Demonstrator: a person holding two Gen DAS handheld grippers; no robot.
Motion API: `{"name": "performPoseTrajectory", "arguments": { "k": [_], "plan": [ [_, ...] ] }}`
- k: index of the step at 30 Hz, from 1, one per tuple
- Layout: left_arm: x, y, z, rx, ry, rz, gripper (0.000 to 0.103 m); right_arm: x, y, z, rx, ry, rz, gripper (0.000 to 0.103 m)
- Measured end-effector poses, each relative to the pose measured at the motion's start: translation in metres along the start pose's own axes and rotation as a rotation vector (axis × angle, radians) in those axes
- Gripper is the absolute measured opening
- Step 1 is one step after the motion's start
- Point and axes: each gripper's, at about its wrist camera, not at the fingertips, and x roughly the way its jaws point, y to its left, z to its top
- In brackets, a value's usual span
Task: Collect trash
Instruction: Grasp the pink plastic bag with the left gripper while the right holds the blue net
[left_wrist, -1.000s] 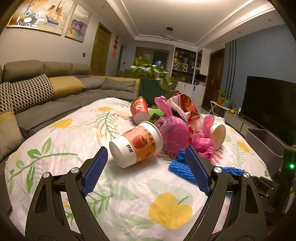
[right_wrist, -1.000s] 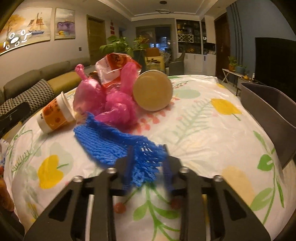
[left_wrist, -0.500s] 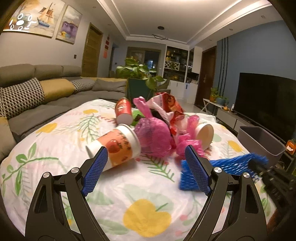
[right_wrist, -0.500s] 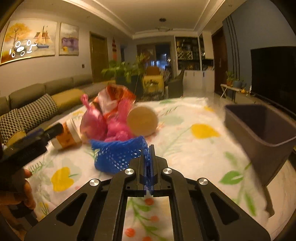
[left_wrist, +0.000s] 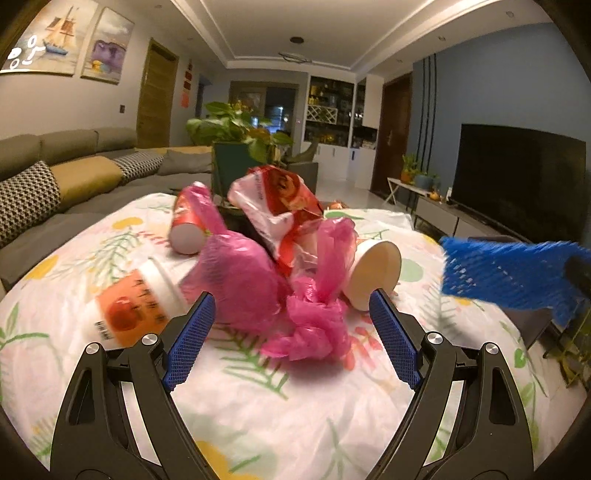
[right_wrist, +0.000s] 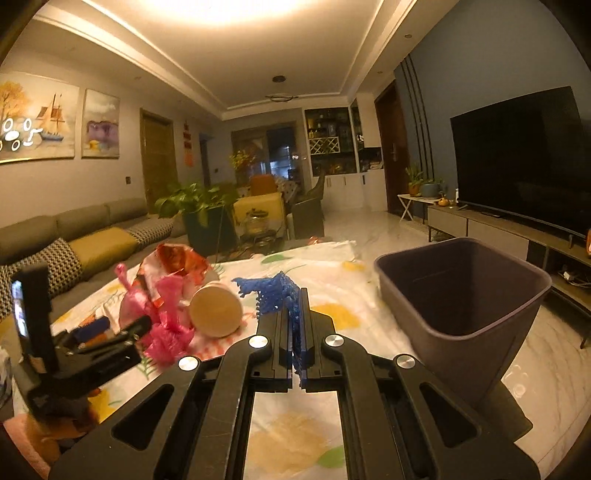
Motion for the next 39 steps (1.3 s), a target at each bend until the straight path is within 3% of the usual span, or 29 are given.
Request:
{"name": "performPoseTrajectory", "arguments": {
  "k": [3, 6, 9, 12, 14, 20, 27, 39],
  "plan": [
    [0.022, -0.004, 0.0, 0.016, 0.075, -0.014, 0.079, 0.002, -0.007, 0.003, 0.006, -0.007, -0.008, 0.003],
    [0.039, -0.001, -0.001, 0.002, 0.156, -0.035, 0.068, 0.003, -0.012, 0.005, 0.01, -0.012, -0.013, 0.003],
    [0.052, 0.005, -0.006, -0.024, 0.22, -0.067, 0.051, 0.005, -0.015, 0.006, 0.021, -0.012, -0.01, 0.003],
    [0.054, 0.005, -0.007, -0.022, 0.228, -0.096, 0.026, 0.006, -0.017, 0.006, 0.026, -0.014, -0.008, 0.003],
    [0.052, 0.003, -0.007, -0.01, 0.219, -0.097, 0.022, 0.005, -0.018, 0.008, 0.028, -0.015, -0.008, 0.003],
    [0.018, -0.002, -0.004, -0.007, 0.144, -0.141, 0.019, -0.002, -0.026, 0.01, 0.027, -0.027, -0.017, 0.003],
    [-0.037, -0.022, 0.021, 0.023, 0.014, -0.216, 0.019, -0.012, -0.032, 0.018, 0.03, -0.053, -0.029, 0.003],
    [-0.052, -0.117, 0.066, 0.139, -0.114, -0.381, 0.019, -0.025, -0.058, 0.047, -0.002, -0.122, -0.134, 0.003]
  ]
}}
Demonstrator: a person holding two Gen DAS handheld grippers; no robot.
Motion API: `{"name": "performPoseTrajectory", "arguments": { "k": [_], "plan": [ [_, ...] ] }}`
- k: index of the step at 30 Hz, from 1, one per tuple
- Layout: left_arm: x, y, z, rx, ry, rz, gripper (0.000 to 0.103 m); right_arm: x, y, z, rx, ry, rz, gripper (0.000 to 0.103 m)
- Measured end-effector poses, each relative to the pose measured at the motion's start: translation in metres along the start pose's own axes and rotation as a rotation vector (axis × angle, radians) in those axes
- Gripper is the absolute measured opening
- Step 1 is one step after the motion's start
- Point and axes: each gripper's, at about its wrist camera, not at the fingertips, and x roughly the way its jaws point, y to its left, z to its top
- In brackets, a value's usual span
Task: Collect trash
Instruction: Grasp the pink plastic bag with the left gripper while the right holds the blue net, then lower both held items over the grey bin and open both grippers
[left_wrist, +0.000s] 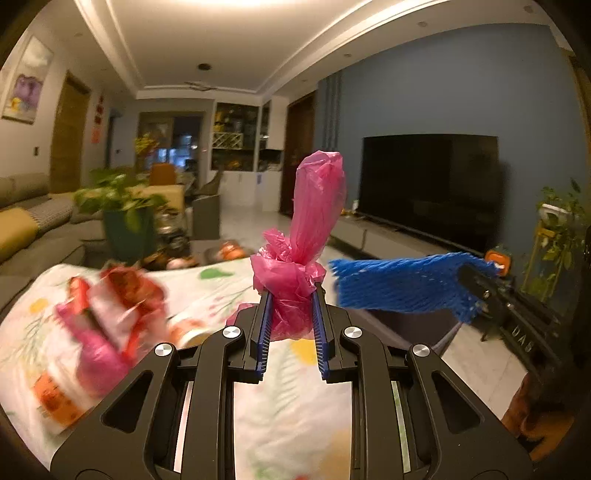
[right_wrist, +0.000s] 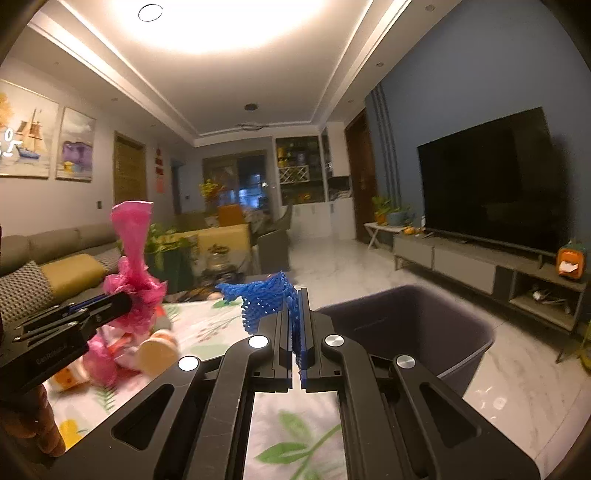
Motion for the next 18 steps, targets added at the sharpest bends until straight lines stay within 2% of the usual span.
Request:
{"name": "performPoseTrajectory", "arguments": {
  "k": [9, 18],
  "plan": [
    [0.052, -0.052, 0.021, 0.024, -0.03, -0.095, 0.019, 0.01, -0.05, 0.027, 0.005, -0.049, -0.178, 0.003],
    [0.101, -0.09, 0.025, 0.052, -0.017, -0.164, 0.02, 0.029, -0.087, 0.026, 0.025, -0.041, -0.262, 0.003]
  ]
}}
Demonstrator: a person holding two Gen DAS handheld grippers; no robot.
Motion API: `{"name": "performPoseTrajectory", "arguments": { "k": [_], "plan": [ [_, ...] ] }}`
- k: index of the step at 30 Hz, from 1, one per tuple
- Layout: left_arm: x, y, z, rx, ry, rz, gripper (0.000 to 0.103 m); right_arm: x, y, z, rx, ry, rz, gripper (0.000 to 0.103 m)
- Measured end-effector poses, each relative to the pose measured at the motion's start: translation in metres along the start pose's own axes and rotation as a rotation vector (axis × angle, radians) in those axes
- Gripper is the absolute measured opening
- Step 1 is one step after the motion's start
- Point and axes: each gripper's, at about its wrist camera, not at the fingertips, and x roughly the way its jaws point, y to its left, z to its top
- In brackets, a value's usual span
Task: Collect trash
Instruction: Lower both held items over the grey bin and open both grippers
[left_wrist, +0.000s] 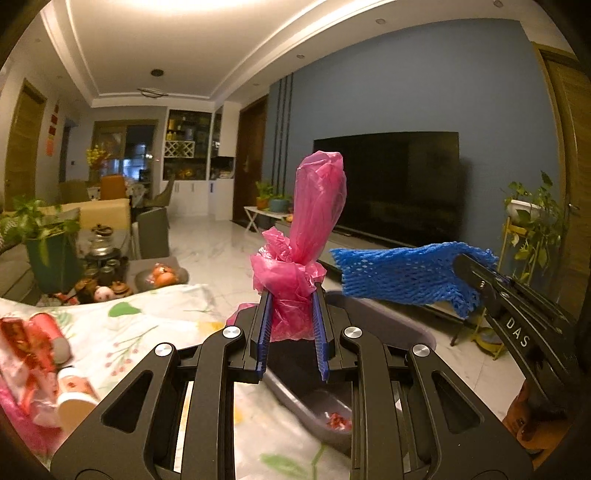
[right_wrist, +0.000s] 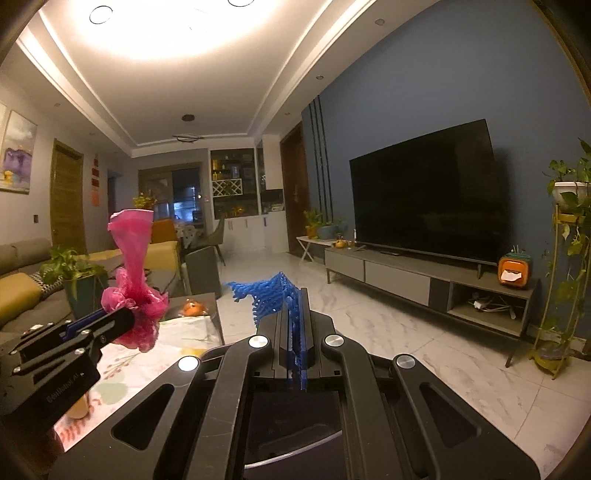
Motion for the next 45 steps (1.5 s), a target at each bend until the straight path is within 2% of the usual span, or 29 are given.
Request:
{"name": "performPoseTrajectory", "arguments": {
  "k": [10, 33, 35, 37, 38, 42, 45],
  "plan": [
    [0.035, 0.003, -0.01, -0.029, 0.035, -0.033, 0.02, 0.017, -0.005, -0.008, 0.004, 0.026, -0.01, 0.003],
    [0.065, -0.005, -0.023, -0.046, 0.095, -0.065, 0.021, 0.045, 0.004, -0.013, 0.011, 0.072, 0.014, 0.005],
    [0.067, -0.005, -0.022, -0.039, 0.1, -0.051, 0.026, 0.047, 0.003, -0.014, 0.013, 0.077, 0.005, 0.007],
    [0.069, -0.004, -0.024, -0.038, 0.104, -0.048, 0.034, 0.047, 0.002, -0.014, 0.021, 0.078, 0.001, 0.025],
    [0.069, -0.003, -0.025, -0.041, 0.102, -0.045, 0.04, 0.048, 0.002, -0.014, 0.023, 0.078, -0.002, 0.028],
    [0.064, 0.002, -0.026, -0.059, 0.078, -0.036, 0.057, 0.048, 0.0, -0.014, 0.021, 0.079, -0.006, 0.03],
    [0.059, 0.008, -0.027, -0.073, 0.066, -0.011, 0.066, 0.048, 0.0, -0.014, 0.022, 0.077, -0.008, 0.039]
  ]
}}
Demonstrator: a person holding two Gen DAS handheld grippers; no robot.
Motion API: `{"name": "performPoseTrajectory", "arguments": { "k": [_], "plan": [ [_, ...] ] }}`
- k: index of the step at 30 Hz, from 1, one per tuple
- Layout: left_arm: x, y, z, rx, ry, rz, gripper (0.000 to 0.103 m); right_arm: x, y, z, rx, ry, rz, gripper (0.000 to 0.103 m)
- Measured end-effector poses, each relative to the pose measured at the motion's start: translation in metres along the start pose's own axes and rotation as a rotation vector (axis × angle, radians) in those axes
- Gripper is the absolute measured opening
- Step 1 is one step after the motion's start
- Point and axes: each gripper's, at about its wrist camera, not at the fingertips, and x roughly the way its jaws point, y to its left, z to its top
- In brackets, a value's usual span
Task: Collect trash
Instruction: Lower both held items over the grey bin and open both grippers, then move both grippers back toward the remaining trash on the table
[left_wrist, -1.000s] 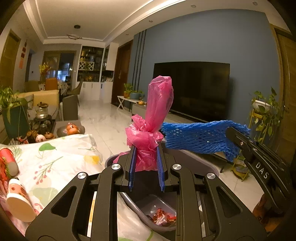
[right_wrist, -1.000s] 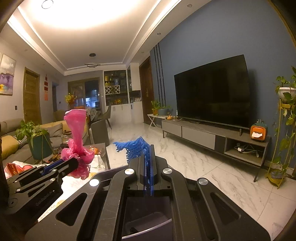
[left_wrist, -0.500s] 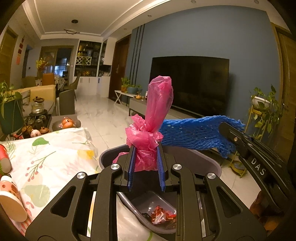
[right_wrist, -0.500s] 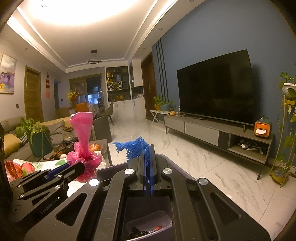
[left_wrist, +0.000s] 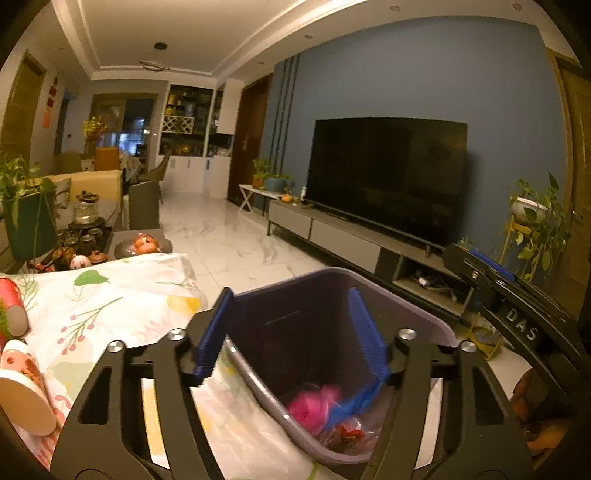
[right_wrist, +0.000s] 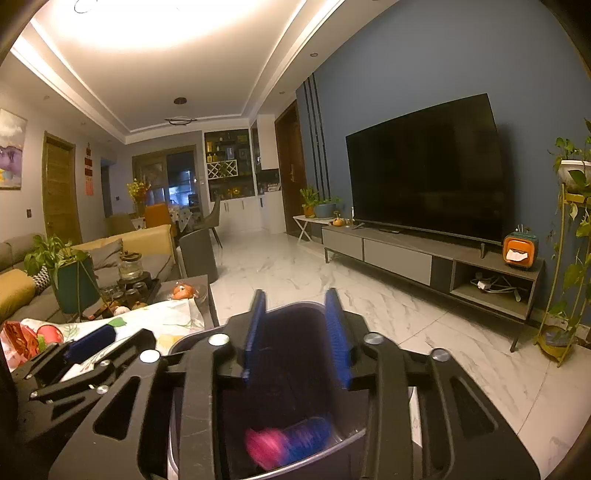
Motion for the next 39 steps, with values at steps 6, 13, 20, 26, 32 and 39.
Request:
{"name": "performPoseTrajectory", "arguments": {
  "k": [6, 13, 20, 26, 32, 39],
  "plan": [
    [-0.019, 0.013, -0.003, -0.014, -0.015, 0.055, 0.079, -0.01, 0.004, -0.006, -0.01, -0.004, 0.007, 0.057],
    [-0.052, 0.029, -0.008, -0.03, -0.014, 0.134, 0.086, -0.033, 0.013, -0.013, -0.006, -0.014, 0.036, 0.071],
    [-0.091, 0.047, -0.017, -0.046, -0.005, 0.228, 0.088, -0.052, 0.031, -0.02, -0.002, -0.001, 0.095, 0.072],
    [-0.124, 0.066, -0.022, -0.072, -0.016, 0.29, 0.088, -0.067, 0.057, -0.026, -0.017, 0.004, 0.153, 0.072],
    [-0.158, 0.095, -0.03, -0.1, -0.032, 0.37, 0.088, -0.077, 0.08, -0.03, -0.021, 0.012, 0.203, 0.072],
    [-0.188, 0.122, -0.038, -0.123, -0.035, 0.433, 0.088, -0.084, 0.114, -0.039, -0.036, 0.031, 0.259, 0.072]
  ]
}}
